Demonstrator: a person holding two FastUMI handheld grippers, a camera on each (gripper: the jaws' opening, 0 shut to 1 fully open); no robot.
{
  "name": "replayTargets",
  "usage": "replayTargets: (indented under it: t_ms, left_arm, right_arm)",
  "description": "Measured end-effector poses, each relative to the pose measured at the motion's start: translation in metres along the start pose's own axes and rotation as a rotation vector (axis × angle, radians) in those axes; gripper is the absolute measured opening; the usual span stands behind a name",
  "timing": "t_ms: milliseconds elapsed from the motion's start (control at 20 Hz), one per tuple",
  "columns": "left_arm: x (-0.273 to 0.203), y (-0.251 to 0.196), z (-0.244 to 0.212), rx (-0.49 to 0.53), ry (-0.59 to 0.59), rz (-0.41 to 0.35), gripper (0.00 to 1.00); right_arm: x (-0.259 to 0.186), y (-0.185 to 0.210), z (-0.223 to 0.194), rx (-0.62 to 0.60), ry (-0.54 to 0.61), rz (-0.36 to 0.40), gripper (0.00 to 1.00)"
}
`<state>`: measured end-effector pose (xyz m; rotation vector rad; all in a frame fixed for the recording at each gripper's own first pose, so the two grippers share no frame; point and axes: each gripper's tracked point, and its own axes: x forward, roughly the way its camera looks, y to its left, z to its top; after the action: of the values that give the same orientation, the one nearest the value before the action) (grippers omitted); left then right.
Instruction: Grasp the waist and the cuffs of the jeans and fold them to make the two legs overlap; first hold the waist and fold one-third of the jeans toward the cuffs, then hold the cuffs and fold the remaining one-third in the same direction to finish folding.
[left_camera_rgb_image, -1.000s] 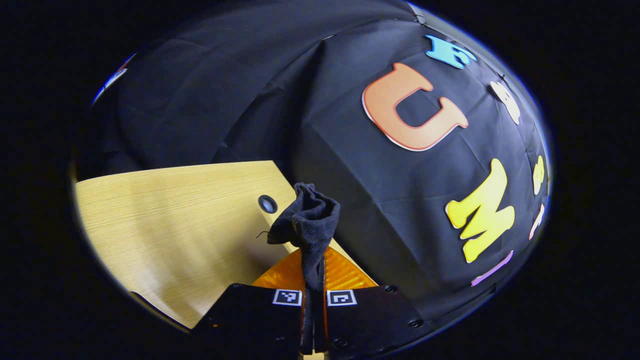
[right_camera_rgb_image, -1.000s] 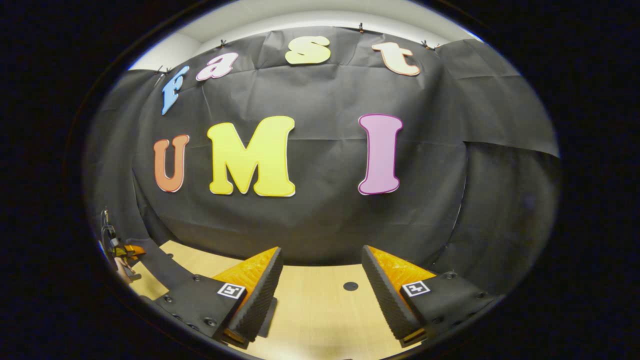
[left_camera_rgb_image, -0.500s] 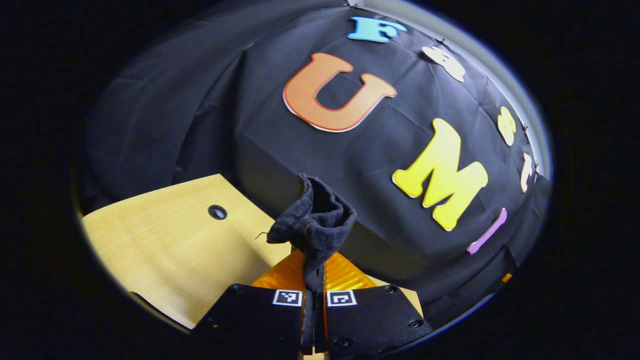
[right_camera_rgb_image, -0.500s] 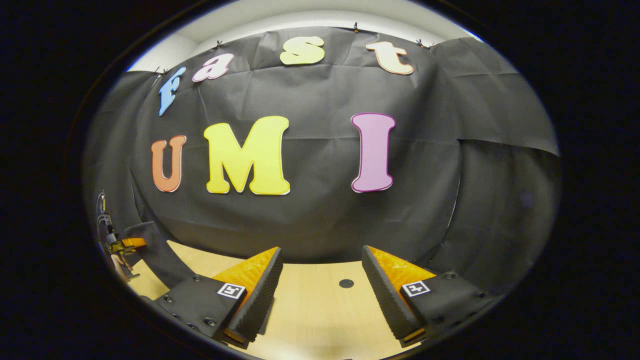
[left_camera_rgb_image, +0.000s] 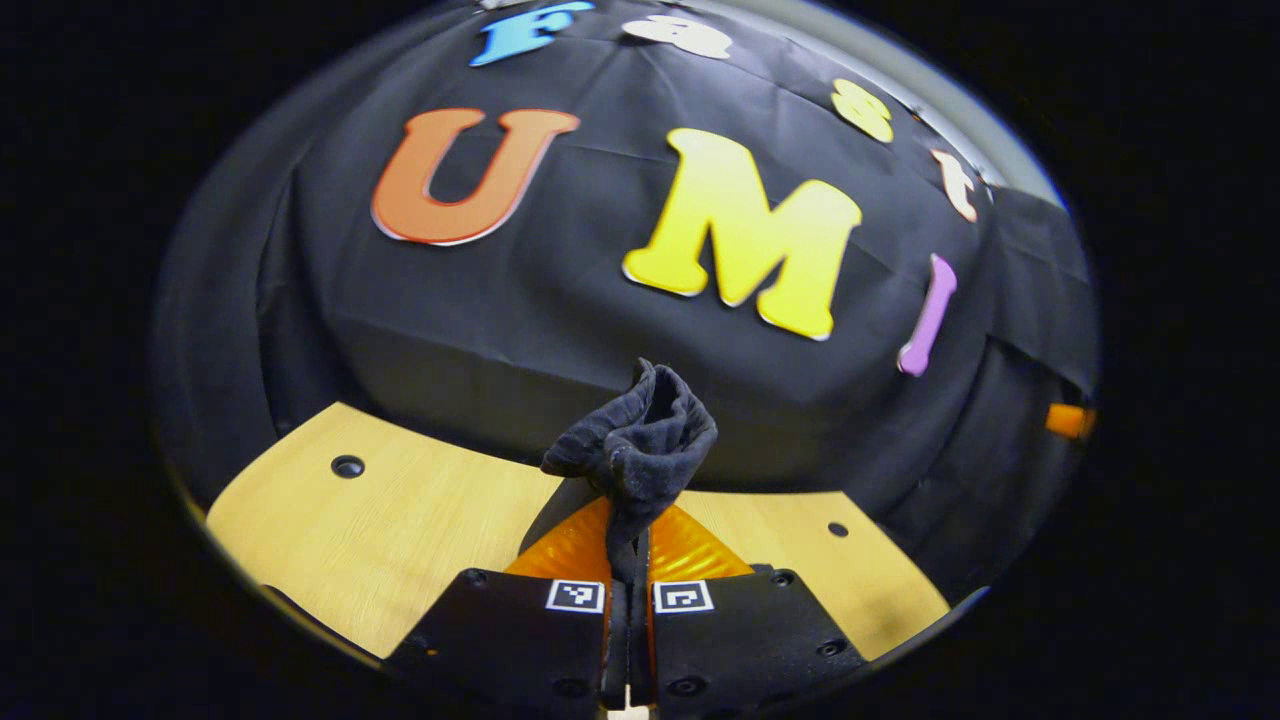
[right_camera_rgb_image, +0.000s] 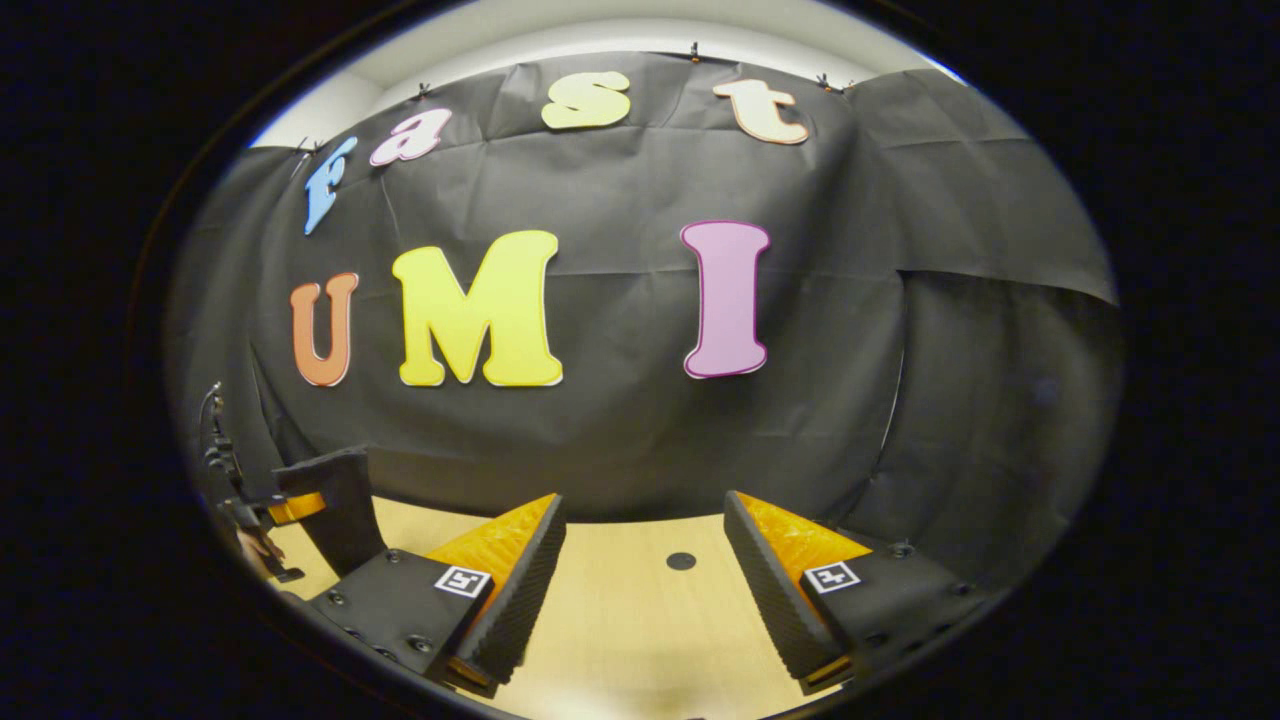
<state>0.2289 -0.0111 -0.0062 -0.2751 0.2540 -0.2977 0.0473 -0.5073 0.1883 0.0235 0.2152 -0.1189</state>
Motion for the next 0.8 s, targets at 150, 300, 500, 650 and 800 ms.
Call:
replayTargets:
  t_ms: [150, 300, 500, 650, 800]
  left_arm:
    - [0.009, -0.036, -0.027, 0.152, 0.051, -0.053, 0.04]
    - [0.023, -0.061, -0.065, 0.252, 0.126, -0.104, 0.04]
    - [0.040, -0.072, -0.108, 0.383, 0.193, -0.129, 0.04]
    - [0.048, -0.077, -0.138, 0.448, 0.241, -0.138, 0.04]
    - [0.056, -0.076, -0.159, 0.471, 0.280, -0.148, 0.05]
  right_arm:
    - [-0.003, -0.003, -0.003, 0.007, 0.004, -0.008, 0.97]
    - [-0.006, -0.008, -0.006, 0.011, 0.009, -0.020, 0.98]
    - [-0.011, -0.019, -0.010, 0.030, 0.014, -0.042, 0.97]
    - [-0.015, -0.026, -0.016, 0.047, 0.029, -0.058, 0.97]
    - [-0.019, -0.035, -0.016, 0.047, 0.028, -0.082, 0.98]
